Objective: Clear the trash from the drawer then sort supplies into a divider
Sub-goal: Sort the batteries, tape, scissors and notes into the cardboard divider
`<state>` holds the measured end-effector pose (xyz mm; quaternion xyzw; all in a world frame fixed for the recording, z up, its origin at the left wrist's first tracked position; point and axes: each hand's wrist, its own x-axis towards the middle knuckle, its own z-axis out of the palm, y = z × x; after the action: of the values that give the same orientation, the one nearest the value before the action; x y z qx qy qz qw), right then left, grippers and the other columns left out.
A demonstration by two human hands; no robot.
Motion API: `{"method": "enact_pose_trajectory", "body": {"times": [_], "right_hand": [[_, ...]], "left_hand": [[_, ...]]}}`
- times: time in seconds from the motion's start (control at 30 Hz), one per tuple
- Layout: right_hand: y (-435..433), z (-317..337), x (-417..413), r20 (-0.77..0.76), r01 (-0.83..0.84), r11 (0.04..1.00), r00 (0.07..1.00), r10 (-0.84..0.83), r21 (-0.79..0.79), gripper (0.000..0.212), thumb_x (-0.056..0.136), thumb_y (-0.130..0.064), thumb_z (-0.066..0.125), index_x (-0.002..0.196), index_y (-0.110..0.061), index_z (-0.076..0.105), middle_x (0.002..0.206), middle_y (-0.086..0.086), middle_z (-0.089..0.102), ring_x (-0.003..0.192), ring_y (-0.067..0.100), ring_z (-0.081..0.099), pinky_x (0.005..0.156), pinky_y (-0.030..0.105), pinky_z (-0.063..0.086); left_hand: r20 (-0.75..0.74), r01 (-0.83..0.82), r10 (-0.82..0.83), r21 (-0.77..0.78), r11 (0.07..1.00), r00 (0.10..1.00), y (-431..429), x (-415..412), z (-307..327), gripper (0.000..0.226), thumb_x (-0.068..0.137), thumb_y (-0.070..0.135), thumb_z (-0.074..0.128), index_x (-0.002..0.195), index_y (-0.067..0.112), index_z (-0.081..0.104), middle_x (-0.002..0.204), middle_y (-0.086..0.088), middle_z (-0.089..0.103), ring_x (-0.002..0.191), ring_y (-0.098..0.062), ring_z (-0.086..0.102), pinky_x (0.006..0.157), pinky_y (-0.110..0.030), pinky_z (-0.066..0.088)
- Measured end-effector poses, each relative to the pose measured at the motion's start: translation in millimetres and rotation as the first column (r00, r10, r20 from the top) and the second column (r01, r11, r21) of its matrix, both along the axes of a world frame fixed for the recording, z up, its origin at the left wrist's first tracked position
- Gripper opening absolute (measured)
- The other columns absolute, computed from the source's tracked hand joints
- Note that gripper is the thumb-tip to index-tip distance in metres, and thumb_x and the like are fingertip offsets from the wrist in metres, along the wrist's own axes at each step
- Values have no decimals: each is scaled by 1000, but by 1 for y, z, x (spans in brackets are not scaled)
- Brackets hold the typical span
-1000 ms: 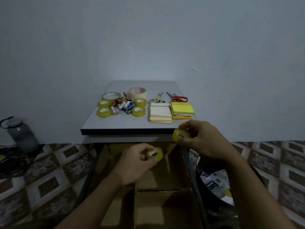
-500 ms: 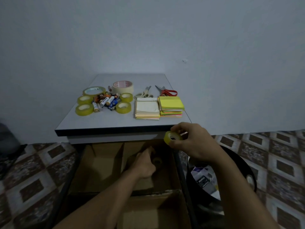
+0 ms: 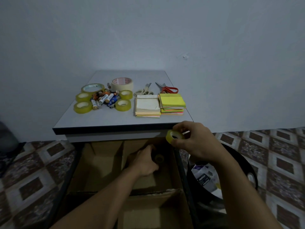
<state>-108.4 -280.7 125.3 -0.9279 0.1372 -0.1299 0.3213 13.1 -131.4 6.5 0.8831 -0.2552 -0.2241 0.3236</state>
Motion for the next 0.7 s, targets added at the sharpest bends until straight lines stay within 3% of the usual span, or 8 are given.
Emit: {"method": "enact_pose_trajectory", "body": {"times": [0.17, 0.3, 0.4, 0.5, 0.57, 0.7], "right_hand": [[4, 1, 0, 5, -6, 1000, 1000, 6, -16, 46, 82, -38, 76, 124, -25, 62, 118, -4, 63, 99, 14, 63, 78, 23, 48], [14, -4, 4, -18, -36, 999, 999, 36, -2, 44, 82, -38, 76, 122, -28, 61, 116, -7, 63, 98, 10, 62, 71, 16, 45], [24, -10, 10, -49, -66, 997, 997, 67, 31, 44, 83, -37, 76, 123, -29, 59, 113, -7, 63, 96, 7, 61, 67, 12, 44], [36, -23, 21, -89, -93, 992, 991, 100, 82, 42, 85, -36, 75, 122, -28, 59, 111, -7, 63, 94, 6, 61, 66, 17, 52], [41, -36, 31, -114, -115, 989, 986, 125, 90, 40, 85, -34, 74, 122, -25, 60, 111, -6, 63, 95, 8, 62, 74, 25, 58], [51, -60, 51, -167, -138, 989, 975, 145, 52, 39, 87, -29, 71, 124, -22, 60, 115, -3, 63, 99, 12, 61, 78, 23, 53]], "left_hand": [[160, 93, -85, -45, 995, 984, 30, -12, 24, 42, 91, 33, 65, 130, 34, 49, 130, 9, 53, 113, -10, 53, 91, -32, 50], [246, 95, -48, -180, 979, 968, 66, -20, 42, 29, 94, 41, 59, 122, 45, 53, 124, 19, 50, 110, -4, 53, 91, -29, 49], [303, 53, 12, -204, 978, 953, 94, -14, 50, 27, 94, 38, 60, 121, 42, 55, 119, 21, 53, 110, 0, 50, 93, -30, 49], [348, -49, 117, -199, 979, 930, 124, 0, 44, 31, 93, 35, 62, 124, 34, 58, 122, 16, 56, 114, -6, 51, 99, -32, 46], [430, -106, 165, -158, 982, 888, 144, 8, 37, 36, 93, 34, 64, 128, 26, 60, 126, 9, 57, 121, -13, 49, 103, -32, 41], [534, -172, 151, -11, 985, 832, 176, 19, 24, 44, 90, 29, 63, 133, 18, 59, 144, -2, 52, 142, -23, 34, 117, -40, 28]]}}
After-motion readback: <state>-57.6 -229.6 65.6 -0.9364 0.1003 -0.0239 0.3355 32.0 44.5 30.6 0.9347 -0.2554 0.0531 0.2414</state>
